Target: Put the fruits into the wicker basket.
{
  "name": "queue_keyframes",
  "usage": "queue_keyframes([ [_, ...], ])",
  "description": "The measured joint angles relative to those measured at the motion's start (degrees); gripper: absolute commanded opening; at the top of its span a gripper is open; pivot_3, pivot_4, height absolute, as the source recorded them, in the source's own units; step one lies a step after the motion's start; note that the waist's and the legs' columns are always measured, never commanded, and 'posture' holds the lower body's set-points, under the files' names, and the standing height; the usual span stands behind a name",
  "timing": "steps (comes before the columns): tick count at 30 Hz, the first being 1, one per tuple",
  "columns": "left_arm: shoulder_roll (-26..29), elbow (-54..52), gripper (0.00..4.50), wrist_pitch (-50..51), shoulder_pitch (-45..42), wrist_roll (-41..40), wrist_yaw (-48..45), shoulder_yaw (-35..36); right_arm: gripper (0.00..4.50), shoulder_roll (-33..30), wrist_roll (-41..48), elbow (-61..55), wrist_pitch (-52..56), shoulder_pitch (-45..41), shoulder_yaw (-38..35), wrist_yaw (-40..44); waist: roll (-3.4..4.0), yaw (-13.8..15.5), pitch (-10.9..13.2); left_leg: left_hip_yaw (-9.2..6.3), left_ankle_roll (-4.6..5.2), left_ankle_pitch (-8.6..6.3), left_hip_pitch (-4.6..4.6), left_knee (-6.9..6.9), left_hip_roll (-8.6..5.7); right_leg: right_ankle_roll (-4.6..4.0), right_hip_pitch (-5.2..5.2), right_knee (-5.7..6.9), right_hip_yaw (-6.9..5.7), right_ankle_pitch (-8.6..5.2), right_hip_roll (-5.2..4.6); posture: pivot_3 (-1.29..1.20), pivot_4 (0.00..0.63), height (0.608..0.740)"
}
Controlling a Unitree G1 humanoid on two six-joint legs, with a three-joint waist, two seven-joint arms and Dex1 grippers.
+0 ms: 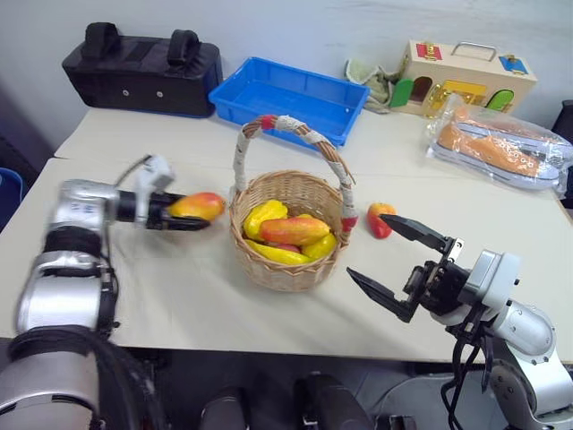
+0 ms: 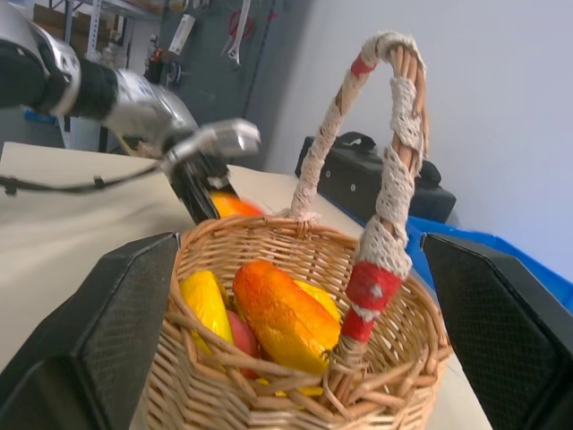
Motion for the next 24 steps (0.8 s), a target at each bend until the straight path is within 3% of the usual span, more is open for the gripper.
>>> queue_keyframes([
  [5,4.8,-22.6,3.31,12.1,6.8,-10.0,-1.3,3.2,4.5,-0.2,0.7,1.0,-1.0,2.1,-1.4,1.6,0.09,1.6,0.0,-0.2,0.18,-0.1,0.0,0.18,-0.08,0.01,0.28,-0.12,0.01,0.0,-0.13,0.0,0.15,0.74],
  [10,-2.1,-52.0,3.31,23.8,11.2,-16.0,2.4,-2.1,4.5,-0.4,2.5,1.1,-1.0,2.3,-2.7,2.9,0.09,2.5,0.0,-0.44,0.29,-0.16,-0.04,0.4,-0.18,0.13,0.5,-0.23,0.11,0.04,-0.13,0.0,0.15,0.74],
  [17,-13.4,-62.3,3.31,33.9,6.8,-13.2,18.7,-10.3,4.5,-0.7,2.8,0.9,0.6,0.4,-2.7,2.2,0.14,1.4,0.1,-0.3,0.18,-0.1,-0.03,0.39,-0.1,0.12,0.38,-0.15,0.4,0.04,0.14,0.0,0.15,0.74],
  [21,-15.4,-62.4,3.31,34.9,5.4,-7.1,27.8,-13.6,4.5,-0.7,2.8,-0.4,2.0,0.4,-2.2,1.1,0.25,1.3,0.1,-0.29,0.17,-0.09,-0.03,0.35,-0.11,0.12,0.33,-0.14,0.49,0.04,0.18,0.0,0.15,0.74],
  [24,-16.3,-63.2,3.31,34.9,6.2,-6.2,29.5,-15.2,4.5,-0.6,2.8,-1.5,2.5,0.5,-2.1,0.3,0.25,1.4,0.1,-0.29,0.16,-0.09,-0.04,0.35,-0.1,0.12,0.33,-0.16,0.48,0.04,0.17,0.0,0.15,0.74],
])
